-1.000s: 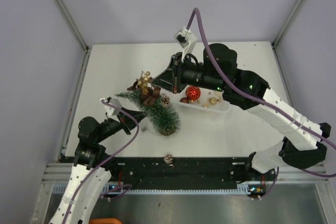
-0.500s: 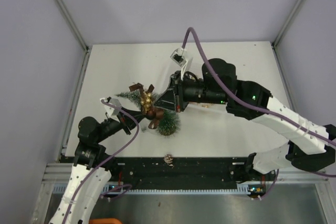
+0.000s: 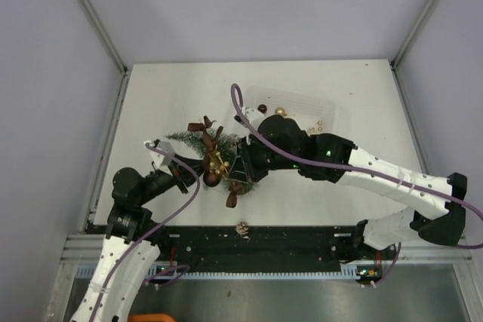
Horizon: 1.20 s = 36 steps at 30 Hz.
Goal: Decorate the small christmas tree
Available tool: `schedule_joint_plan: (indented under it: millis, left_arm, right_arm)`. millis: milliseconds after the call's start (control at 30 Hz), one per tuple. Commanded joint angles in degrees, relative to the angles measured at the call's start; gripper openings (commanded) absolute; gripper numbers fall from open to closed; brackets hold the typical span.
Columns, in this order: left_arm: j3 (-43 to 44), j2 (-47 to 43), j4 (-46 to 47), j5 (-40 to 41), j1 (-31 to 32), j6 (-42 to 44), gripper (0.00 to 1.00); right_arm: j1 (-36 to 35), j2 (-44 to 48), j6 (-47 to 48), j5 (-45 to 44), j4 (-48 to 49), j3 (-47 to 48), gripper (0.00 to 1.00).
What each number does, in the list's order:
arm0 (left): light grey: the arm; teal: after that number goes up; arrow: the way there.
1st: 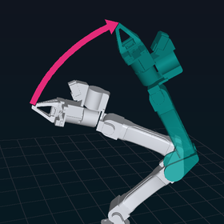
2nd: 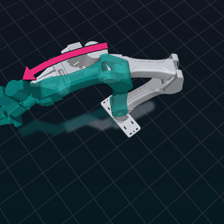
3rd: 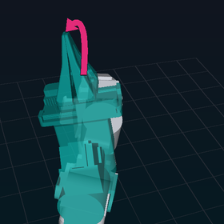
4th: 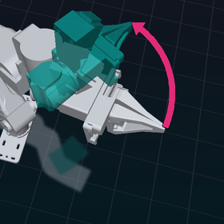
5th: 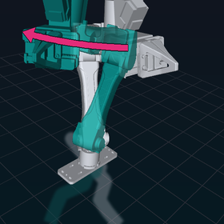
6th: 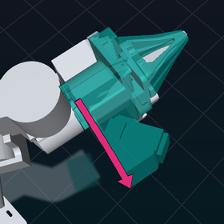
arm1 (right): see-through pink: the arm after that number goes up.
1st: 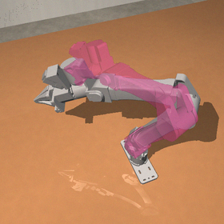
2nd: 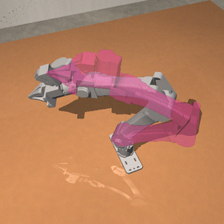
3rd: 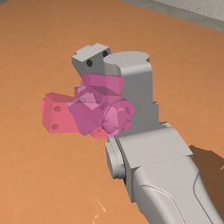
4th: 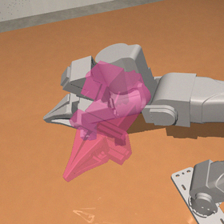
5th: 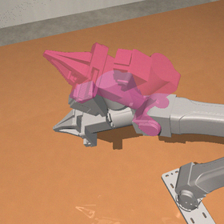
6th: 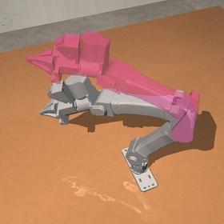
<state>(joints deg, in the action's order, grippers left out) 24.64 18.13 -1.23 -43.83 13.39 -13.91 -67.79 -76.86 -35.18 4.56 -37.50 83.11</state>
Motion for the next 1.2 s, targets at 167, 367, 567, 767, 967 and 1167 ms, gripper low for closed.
schedule_joint_plan:
  millis: [167,367,567,767,967,1167]
  left_arm:
    - [2.2,-1.2,4.0,-0.8,0.2,-0.9,0.0]
    - [3.4,0.1,4.8,-2.0,0.2,-0.8,0.0]
    - [4.4,1.6,4.9,-1.9,0.2,-0.2,0.0]
    - [5.7,3.8,5.8,-1.5,0.2,0.2,0.0]
    - [6.1,4.3,5.6,-1.0,0.2,0.9,0.0]
    - [6.2,4.0,4.3,-1.0,0.2,1.6,0.0]
  right_arm:
    - [-0.5,5.0,-3.0,-8.6,6.8,-4.3,0.25]
    - [-0.4,5.5,-5.7,-7.5,12.8,-9.6,0.43]
    - [-0.5,7.4,-3.8,-8.0,12.3,-6.9,0.43]
    - [-0.4,8.8,0.5,-6.7,4.6,2.9,0.43]
    - [-0.4,8.6,2.5,-8.1,0.7,8.2,0.43]
    - [7.6,10.5,1.8,-20.0,-4.8,5.8,0.46]
